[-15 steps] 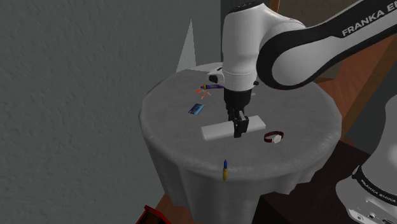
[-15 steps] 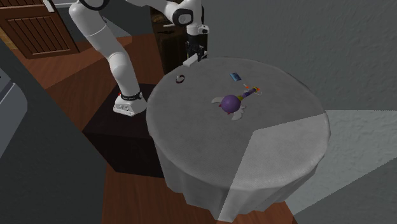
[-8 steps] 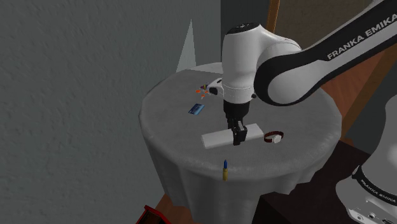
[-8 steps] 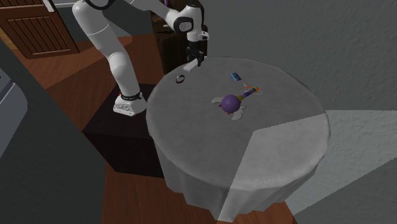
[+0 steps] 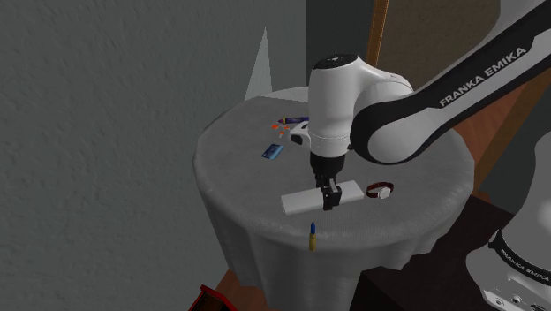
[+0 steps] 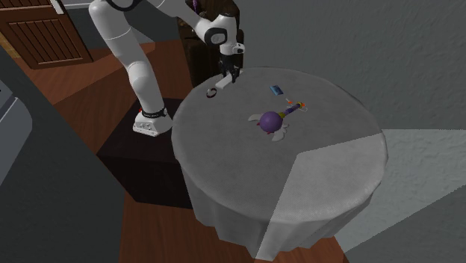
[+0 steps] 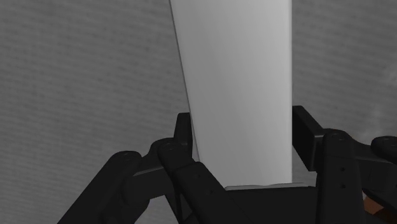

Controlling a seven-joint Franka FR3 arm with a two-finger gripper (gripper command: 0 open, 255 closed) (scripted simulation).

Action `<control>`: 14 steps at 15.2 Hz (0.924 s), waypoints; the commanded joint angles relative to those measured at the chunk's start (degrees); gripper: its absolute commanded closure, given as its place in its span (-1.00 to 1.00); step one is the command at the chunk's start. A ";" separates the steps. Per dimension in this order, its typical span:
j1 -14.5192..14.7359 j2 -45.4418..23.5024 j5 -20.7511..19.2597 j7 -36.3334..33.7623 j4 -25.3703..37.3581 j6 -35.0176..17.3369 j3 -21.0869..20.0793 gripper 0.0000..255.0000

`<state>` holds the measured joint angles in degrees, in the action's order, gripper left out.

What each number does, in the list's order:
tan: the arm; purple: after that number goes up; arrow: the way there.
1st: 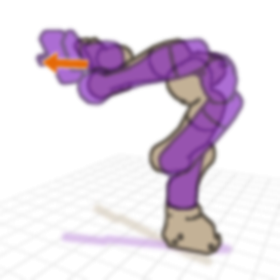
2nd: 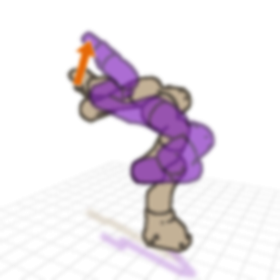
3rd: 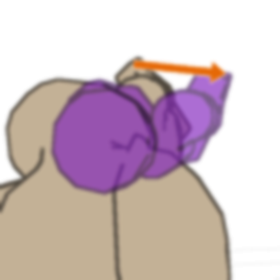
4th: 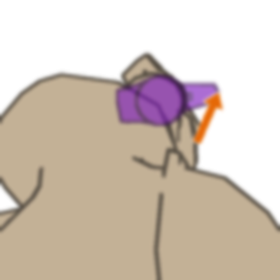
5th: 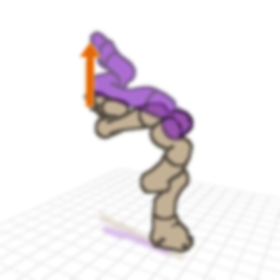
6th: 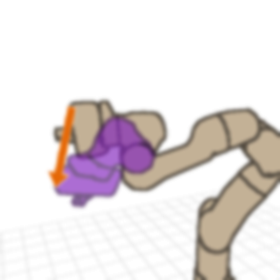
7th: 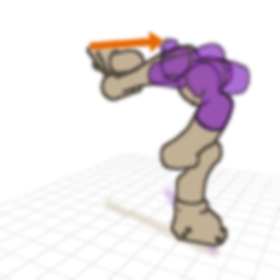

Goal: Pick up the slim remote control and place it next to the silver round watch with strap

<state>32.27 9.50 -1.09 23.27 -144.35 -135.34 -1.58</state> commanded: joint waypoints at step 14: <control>0.10 3.85 0.24 0.15 2.46 6.26 -0.01 -1.00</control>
<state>32.33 12.23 -0.92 23.40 -142.88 -131.26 -1.57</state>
